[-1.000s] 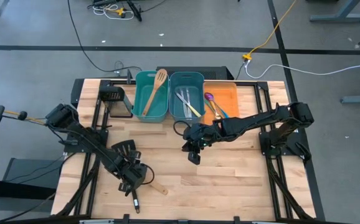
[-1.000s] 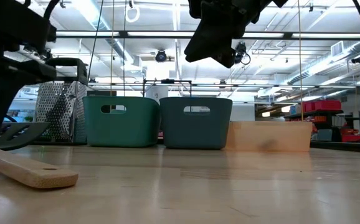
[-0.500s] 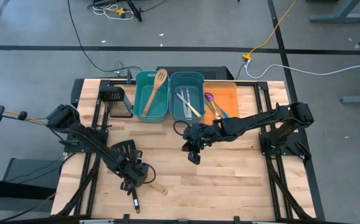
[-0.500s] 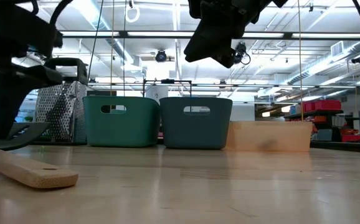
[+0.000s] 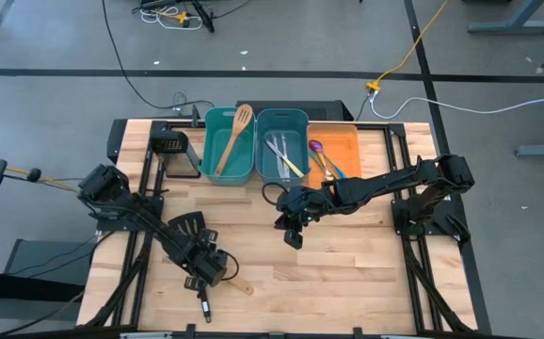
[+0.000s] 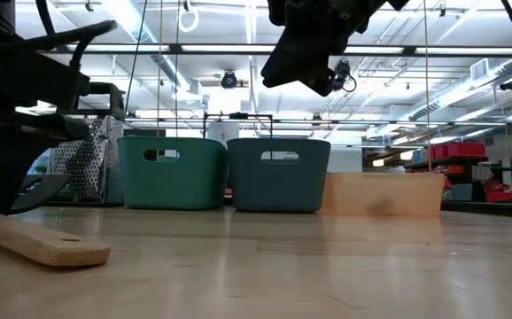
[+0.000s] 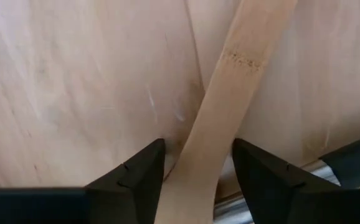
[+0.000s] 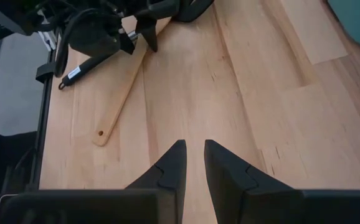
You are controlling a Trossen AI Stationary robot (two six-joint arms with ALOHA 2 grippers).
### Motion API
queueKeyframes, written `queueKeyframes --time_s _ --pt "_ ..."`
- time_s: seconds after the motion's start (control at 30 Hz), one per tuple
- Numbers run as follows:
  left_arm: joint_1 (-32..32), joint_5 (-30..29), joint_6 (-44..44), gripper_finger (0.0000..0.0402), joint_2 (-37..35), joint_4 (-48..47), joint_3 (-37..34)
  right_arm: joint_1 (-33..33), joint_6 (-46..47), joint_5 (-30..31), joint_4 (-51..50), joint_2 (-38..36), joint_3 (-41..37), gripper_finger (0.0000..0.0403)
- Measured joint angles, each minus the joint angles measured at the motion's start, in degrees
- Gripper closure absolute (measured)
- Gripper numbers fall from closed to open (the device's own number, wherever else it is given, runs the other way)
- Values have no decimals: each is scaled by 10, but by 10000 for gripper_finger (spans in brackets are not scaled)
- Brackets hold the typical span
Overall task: Pick & Place Kitchen Items
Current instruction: Put the wooden spatula into the green bin
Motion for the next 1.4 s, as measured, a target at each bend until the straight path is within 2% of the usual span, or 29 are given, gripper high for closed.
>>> queueKeyframes --time_s 0.1,0.23,0.5,0.67,0.83,1.07,1.4 --pt "0 -3 0 239 1 -1 -1 0 0 0 0 0 0 334" --pt "0 -8 3 308 1 -4 -1 0 0 0 0 0 0 334" --pt "0 -9 -2 308 4 -24 19 0 0 0 0 0 0 334" --pt "-1 -36 -28 308 6 -88 57 0 -1 0 -5 0 0 334" --pt "-1 -71 -80 308 -13 -136 65 0 -1 0 -17 0 0 334" --pt "-1 -138 -167 308 -104 -162 65 0 -2 0 -21 0 0 334" --pt "-2 -270 -276 308 -257 -205 66 0 -11 0 -21 0 0 334"
